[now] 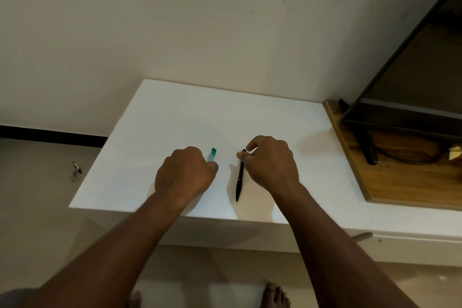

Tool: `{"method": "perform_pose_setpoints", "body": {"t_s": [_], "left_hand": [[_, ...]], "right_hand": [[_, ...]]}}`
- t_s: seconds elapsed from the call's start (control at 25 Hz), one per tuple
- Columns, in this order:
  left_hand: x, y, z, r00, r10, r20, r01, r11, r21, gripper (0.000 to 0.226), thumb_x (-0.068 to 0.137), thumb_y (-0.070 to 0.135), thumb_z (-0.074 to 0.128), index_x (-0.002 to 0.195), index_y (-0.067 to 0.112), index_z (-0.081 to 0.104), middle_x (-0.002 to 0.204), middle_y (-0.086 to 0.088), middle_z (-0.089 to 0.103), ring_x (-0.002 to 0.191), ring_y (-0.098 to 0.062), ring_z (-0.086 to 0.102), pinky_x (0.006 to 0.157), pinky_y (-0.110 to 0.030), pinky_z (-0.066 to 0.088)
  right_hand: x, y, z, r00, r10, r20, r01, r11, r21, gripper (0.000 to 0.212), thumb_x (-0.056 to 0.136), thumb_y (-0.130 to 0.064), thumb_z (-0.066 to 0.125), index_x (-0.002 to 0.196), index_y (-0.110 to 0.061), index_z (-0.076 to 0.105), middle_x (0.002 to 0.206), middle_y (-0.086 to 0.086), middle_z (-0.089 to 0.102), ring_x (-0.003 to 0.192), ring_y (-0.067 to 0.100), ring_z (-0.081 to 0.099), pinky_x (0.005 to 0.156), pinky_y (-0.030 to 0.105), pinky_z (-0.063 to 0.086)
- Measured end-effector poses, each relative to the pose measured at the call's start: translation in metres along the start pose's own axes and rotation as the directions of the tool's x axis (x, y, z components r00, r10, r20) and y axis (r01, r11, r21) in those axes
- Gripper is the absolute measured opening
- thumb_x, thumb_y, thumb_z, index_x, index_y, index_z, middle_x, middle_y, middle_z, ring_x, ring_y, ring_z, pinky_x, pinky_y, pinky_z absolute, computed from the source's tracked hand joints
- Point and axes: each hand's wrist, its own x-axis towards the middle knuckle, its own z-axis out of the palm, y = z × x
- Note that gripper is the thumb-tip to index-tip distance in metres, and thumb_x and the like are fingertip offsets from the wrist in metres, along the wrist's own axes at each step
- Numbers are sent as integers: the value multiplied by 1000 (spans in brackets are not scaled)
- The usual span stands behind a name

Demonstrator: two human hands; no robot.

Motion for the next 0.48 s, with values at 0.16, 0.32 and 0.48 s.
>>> {"method": "perform_pose_setpoints", "body": {"t_s": [0.16,0.32,0.48], "left_hand": [[-2,9,-6,987,99,128,-38,910,-412,19,97,27,62,83,18,72,75,3,76,59,-13,71,53,-29,58],[-7,15,-10,972,219,89,-139,835,-532,15,100,29,63,91,21,72,83,6,77,61,-7,72,53,-21,54],[-10,17,-11,966,249,67,-173,820,-545,15,101,31,63,96,21,72,88,7,76,67,-7,73,66,-30,59]], "right_hand": [[0,-6,-10,998,-62,-24,65,983,171,16,93,-40,74,92,-24,76,81,-5,76,78,17,75,76,37,63],[-3,-18,-16,996,-87,-23,88,889,450,16,96,-39,72,89,-25,76,84,-8,75,68,12,76,73,40,63],[-7,-22,-19,997,-80,2,65,825,562,16,96,-33,73,86,-21,76,83,-5,76,64,11,76,69,34,61]]}}
